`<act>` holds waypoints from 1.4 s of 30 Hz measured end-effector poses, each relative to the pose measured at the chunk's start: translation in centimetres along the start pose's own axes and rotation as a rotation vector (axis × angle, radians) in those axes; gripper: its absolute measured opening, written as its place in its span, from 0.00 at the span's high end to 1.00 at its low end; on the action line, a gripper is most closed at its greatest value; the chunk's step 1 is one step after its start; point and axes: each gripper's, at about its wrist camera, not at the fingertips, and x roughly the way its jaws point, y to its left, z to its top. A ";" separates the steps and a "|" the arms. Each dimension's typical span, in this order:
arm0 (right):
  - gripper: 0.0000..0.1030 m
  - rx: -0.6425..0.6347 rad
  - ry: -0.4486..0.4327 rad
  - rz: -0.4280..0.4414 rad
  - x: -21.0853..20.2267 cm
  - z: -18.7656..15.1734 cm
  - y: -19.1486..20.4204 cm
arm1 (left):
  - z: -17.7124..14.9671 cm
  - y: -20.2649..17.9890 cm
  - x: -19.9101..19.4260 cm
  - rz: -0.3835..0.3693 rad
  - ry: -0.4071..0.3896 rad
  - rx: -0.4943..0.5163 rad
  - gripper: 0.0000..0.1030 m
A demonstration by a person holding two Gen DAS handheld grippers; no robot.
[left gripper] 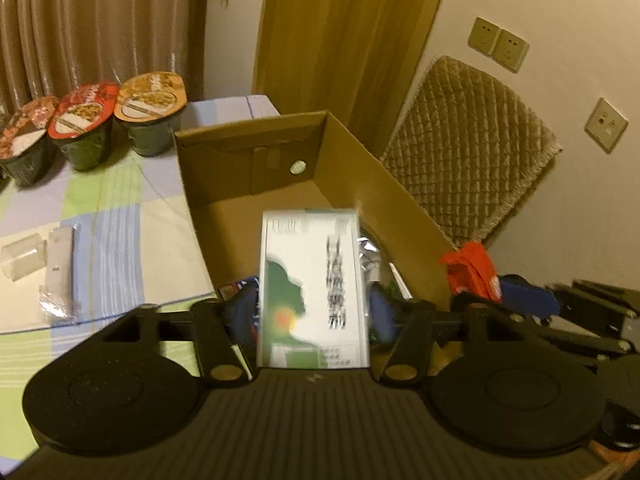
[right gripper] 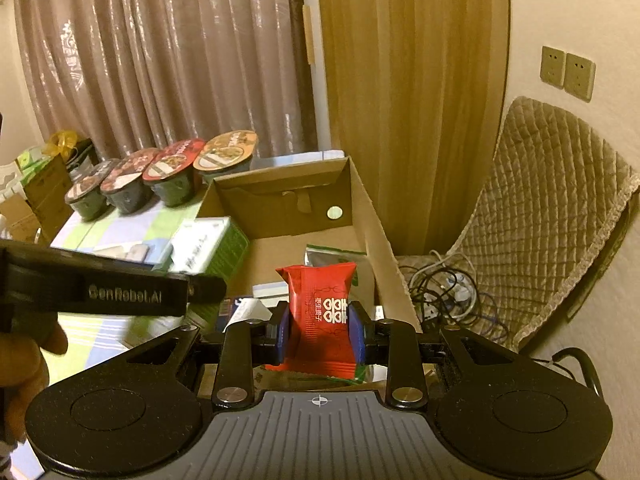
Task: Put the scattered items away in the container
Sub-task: 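Carry both held items over the cardboard box and lower them inside, then open the left tool to drop the spray box while the right tool releases the candy packet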
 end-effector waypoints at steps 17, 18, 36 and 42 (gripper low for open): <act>0.68 -0.009 0.001 0.024 0.2 0.0 1.3 | -2.7 3.1 -2.2 0.041 0.012 -0.041 0.29; 0.68 -0.011 0.000 0.026 0.2 0.0 1.4 | -2.8 3.0 -2.3 0.041 0.013 -0.041 0.29; 0.67 -0.030 -0.038 0.022 1.6 2.5 1.4 | -3.0 2.9 -2.4 0.042 0.012 -0.047 0.28; 0.09 0.022 -0.094 0.055 1.4 3.4 0.2 | -3.1 3.5 -2.4 0.051 0.016 -0.060 0.28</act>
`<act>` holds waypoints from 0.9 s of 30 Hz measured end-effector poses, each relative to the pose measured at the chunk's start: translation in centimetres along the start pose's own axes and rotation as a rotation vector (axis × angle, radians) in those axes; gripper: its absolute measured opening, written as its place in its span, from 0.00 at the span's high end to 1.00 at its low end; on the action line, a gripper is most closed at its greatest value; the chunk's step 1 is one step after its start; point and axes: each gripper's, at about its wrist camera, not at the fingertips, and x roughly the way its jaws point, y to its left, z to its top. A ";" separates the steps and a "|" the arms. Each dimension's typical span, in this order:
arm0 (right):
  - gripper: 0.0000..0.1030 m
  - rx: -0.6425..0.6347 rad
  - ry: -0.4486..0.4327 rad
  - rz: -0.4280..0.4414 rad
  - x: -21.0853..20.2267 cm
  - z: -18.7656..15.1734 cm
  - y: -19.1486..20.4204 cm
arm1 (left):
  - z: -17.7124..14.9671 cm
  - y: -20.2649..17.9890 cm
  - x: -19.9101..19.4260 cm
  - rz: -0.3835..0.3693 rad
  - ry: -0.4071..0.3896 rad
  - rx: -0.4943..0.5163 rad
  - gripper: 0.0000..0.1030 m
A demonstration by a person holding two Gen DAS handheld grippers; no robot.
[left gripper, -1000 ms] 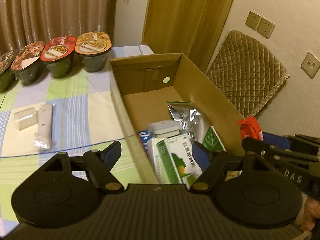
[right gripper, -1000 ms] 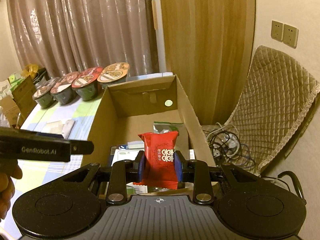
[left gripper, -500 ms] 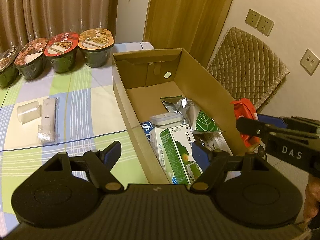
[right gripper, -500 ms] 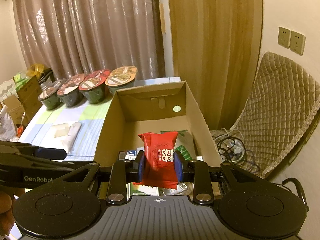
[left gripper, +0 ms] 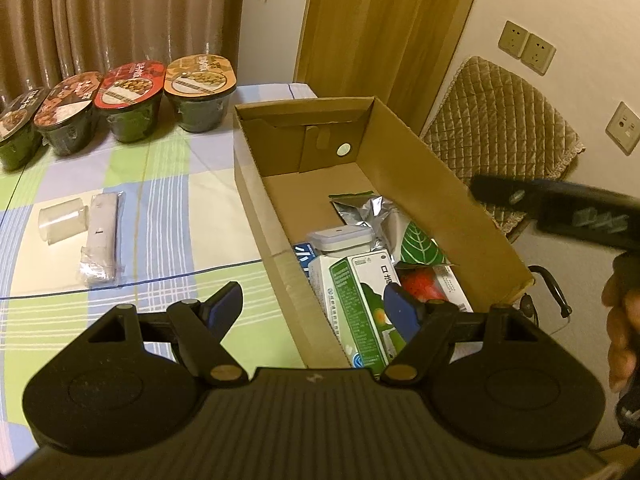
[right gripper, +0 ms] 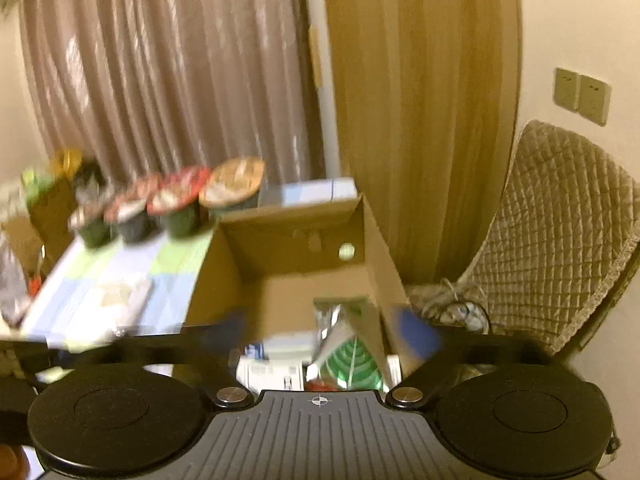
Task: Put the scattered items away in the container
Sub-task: 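Open the left tool to drop the spray box while the right tool releases the candy packet, then move both tools back from the box toward the cup and bagged item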
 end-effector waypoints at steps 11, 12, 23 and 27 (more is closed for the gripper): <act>0.09 0.078 0.046 -0.032 -1.7 -2.8 -1.0 | -1.1 -0.3 -0.7 -0.005 0.012 0.008 0.28; 0.09 0.083 0.047 -0.033 -2.1 -3.1 -1.0 | -1.2 -0.3 -0.9 -0.005 0.013 0.009 0.28; 0.09 0.151 0.063 -0.031 -6.4 -6.2 -0.4 | -3.6 -0.2 -3.6 0.011 0.022 0.007 0.28; 0.09 0.162 0.072 -0.030 -7.9 -7.2 0.1 | -4.6 -0.1 -5.0 0.014 0.022 0.009 0.26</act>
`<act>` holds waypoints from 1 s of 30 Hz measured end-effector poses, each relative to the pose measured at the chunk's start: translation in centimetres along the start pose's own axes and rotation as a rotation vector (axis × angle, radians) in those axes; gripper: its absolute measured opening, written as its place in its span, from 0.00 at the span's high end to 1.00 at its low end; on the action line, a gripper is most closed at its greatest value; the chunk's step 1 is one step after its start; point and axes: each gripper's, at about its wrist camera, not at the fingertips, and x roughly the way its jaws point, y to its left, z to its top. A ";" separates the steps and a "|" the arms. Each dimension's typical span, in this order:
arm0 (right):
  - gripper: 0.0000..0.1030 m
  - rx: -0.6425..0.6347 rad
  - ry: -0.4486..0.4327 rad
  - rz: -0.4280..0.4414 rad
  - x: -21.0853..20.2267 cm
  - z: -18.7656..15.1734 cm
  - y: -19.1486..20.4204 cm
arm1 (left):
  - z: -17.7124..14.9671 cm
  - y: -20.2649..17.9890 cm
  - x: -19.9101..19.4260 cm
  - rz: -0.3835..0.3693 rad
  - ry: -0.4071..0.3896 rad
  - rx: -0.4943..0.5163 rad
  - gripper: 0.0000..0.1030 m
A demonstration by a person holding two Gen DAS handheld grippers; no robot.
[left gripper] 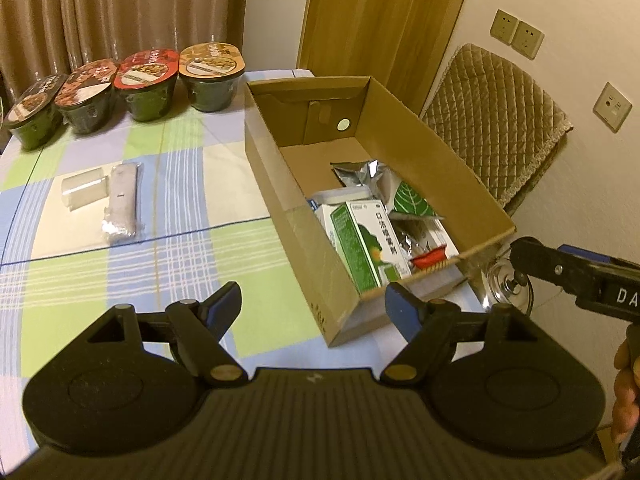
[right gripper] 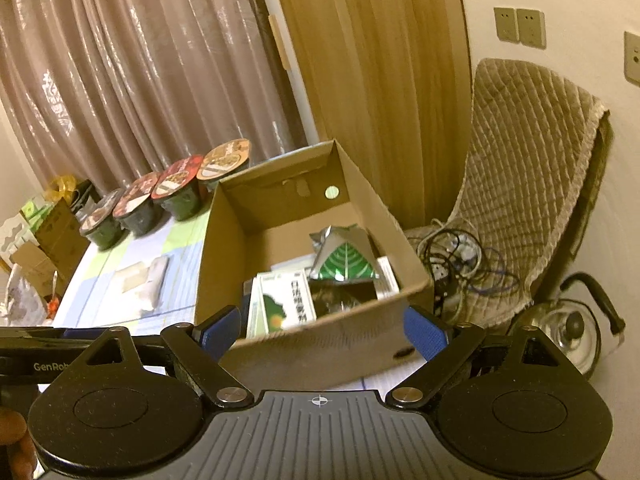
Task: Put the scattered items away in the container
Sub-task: 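Move both tools back from the box toward the cup and bagged item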
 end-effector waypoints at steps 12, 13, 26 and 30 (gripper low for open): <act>0.08 -0.030 -0.029 0.023 -3.8 -0.7 2.6 | -2.7 1.6 -4.9 0.036 -0.052 0.007 0.06; 0.08 -0.035 -0.031 0.027 -4.0 -0.7 2.9 | -2.9 1.8 -5.3 0.039 -0.057 0.006 0.04; 0.08 -0.106 -0.044 0.073 -5.8 -1.2 6.3 | -5.0 3.9 -9.4 0.094 -0.079 -0.011 0.02; 0.08 -0.120 -0.043 0.082 -6.1 -1.4 7.1 | -5.5 4.4 -10.3 0.103 -0.085 -0.018 0.02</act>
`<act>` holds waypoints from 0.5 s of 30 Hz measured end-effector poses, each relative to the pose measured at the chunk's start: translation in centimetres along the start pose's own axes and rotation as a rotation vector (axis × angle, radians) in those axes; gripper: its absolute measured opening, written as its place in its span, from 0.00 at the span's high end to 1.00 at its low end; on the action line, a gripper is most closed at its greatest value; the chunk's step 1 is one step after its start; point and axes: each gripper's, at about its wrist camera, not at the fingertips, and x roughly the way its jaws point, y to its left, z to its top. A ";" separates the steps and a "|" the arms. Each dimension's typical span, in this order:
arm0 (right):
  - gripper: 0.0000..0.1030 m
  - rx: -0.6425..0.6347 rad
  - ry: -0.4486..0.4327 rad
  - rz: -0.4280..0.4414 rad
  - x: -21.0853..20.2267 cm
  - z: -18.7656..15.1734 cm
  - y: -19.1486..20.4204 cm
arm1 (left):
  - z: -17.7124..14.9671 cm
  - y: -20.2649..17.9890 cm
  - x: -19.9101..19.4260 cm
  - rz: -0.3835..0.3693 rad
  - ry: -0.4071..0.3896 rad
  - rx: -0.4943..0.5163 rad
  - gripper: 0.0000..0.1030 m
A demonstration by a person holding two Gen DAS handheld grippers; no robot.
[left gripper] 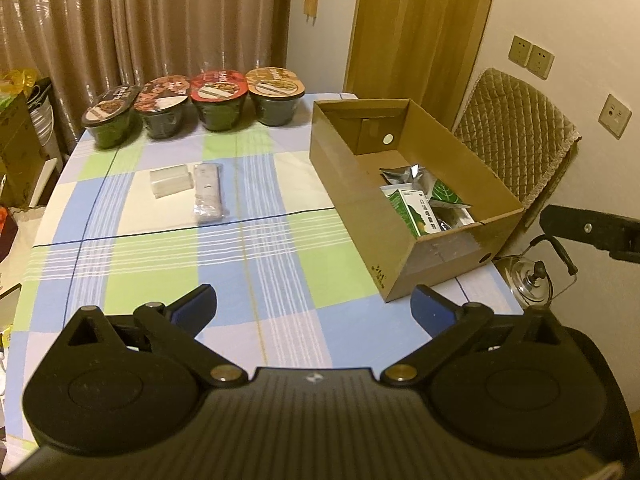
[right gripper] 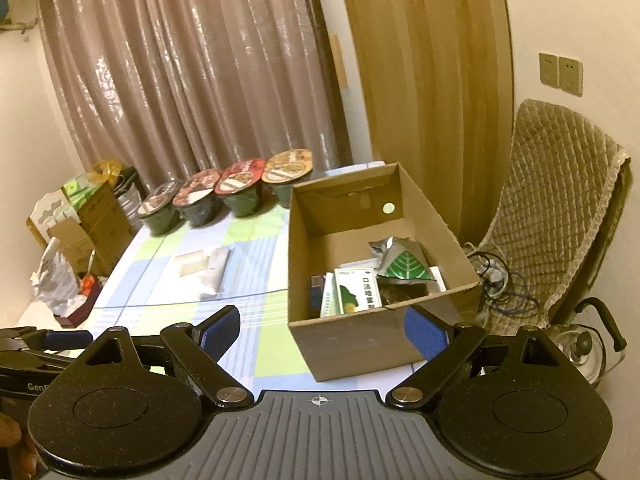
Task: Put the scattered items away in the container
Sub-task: 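Move both tools back from the box toward the cup and bagged item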
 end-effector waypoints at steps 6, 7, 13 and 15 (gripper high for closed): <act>0.08 -0.021 0.006 0.010 0.2 0.0 0.8 | -0.3 0.9 -0.8 0.011 -0.008 -0.015 0.02; 0.08 -0.023 0.008 0.011 0.3 0.0 1.0 | -0.4 1.1 -0.9 0.012 -0.008 -0.018 0.01; 0.08 -0.045 0.017 0.024 0.8 0.0 1.9 | -0.8 2.1 -1.1 0.020 -0.010 -0.036 0.01; 0.08 -0.051 0.022 0.030 1.1 0.1 2.3 | -0.9 2.6 -1.0 0.025 -0.010 -0.041 0.01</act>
